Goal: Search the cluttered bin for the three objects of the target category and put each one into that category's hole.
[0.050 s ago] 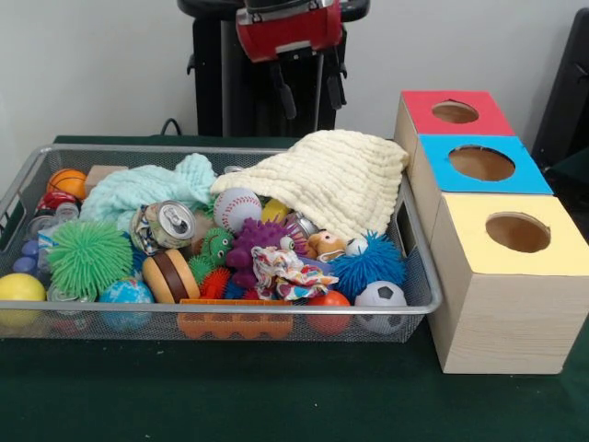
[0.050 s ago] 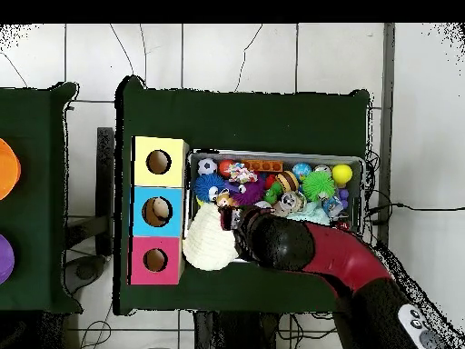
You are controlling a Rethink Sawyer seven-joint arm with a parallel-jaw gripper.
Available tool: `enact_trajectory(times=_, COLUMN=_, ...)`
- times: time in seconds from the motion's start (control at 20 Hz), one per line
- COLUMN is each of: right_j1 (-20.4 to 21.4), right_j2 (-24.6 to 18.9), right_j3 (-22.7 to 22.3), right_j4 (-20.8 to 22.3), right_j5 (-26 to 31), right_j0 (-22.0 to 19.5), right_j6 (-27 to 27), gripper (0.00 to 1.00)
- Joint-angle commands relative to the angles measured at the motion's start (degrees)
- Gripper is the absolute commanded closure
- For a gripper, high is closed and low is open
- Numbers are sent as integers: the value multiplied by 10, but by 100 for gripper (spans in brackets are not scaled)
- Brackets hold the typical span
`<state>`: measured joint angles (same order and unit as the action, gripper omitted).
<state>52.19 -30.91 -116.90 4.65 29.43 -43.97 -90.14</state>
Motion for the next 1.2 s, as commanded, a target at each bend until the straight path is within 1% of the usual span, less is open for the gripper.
enact_trajectory(times=0.05, right_j1=28, right_j2=-55, right_j3=109, right_j4=46, right_j5=156, right_j0=-20, right_j6=123, gripper=0)
enact_trajectory(times=0.25, right_j1=33, right_j2=-60, right_j3=153, right_j4=87, right_j5=173, right_j0=6, right_j6=124, gripper=0)
enact_trajectory(times=0.45, right_j1=30, right_j2=-68, right_j3=203, right_j4=119, right_j5=208, right_j0=21, right_j6=134, gripper=0)
enact_trajectory(times=0.5, right_j1=24, right_j2=-67, right_j3=221, right_j4=129, right_j5=223, right_j0=26, right_j6=139, gripper=0)
enact_trajectory(times=0.7, right_j1=0, right_j2=-72, right_j3=258, right_j4=157, right_j5=237, right_j0=28, right_j6=157, gripper=0)
enact_trajectory(times=0.8, right_j1=-9, right_j2=-74, right_j3=266, right_j4=171, right_j5=234, right_j0=25, right_j6=159, gripper=0)
enact_trajectory(times=0.95, right_j1=-10, right_j2=-70, right_j3=257, right_j4=189, right_j5=214, right_j0=23, right_j6=149, gripper=0)
enact_trajectory(times=1.05, right_j1=-8, right_j2=-65, right_j3=237, right_j4=195, right_j5=196, right_j0=23, right_j6=127, gripper=0)
enact_trajectory(times=1.1, right_j1=1, right_j2=-59, right_j3=221, right_j4=207, right_j5=172, right_j0=24, right_j6=113, gripper=0)
enact_trajectory(times=1.2, right_j1=9, right_j2=-46, right_j3=206, right_j4=228, right_j5=148, right_j0=28, right_j6=88, gripper=0)
